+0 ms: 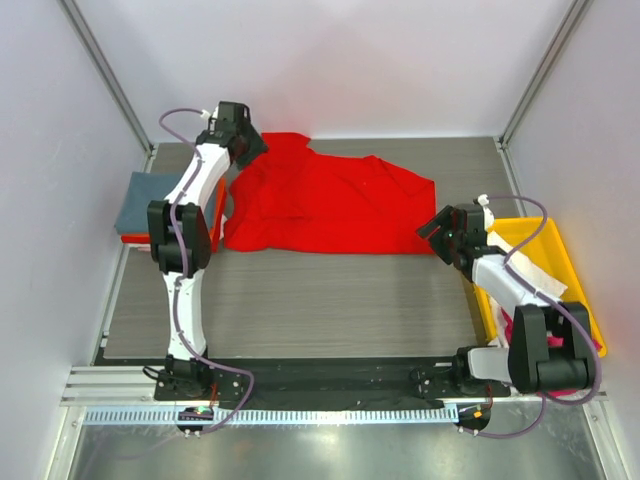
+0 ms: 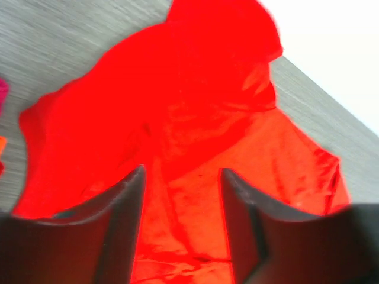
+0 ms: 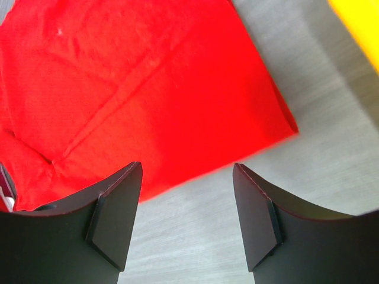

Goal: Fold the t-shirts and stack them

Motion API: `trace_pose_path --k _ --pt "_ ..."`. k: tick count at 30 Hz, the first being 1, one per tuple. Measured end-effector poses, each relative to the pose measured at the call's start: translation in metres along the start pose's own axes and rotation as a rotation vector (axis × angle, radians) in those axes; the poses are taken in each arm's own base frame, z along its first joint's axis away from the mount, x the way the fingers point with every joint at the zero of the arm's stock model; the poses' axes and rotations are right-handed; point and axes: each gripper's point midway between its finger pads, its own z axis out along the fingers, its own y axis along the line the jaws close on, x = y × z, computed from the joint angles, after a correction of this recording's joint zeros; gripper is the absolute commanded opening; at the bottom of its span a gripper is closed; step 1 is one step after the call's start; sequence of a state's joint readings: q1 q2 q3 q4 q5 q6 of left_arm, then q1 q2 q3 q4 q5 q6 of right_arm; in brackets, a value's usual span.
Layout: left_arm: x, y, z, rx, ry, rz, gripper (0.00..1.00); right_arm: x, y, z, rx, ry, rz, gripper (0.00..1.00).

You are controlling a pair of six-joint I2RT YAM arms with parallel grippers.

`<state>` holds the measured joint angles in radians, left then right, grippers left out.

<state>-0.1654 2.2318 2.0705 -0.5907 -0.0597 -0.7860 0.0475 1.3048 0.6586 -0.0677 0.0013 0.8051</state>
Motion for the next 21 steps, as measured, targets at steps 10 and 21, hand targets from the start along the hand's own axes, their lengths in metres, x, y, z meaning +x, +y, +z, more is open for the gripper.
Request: trace_pose_path --k 10,21 --pt "0.040 0.019 -0.037 -0.022 0.085 0.035 0.88 0.006 -0.034 -0.021 0.068 -0.135 0.124 0.55" --pt "0.092 0.042 -0.161 0.189 0.004 -0.091 0.85 0.024 -0.064 0.008 0.160 -0.163 0.292 0.53"
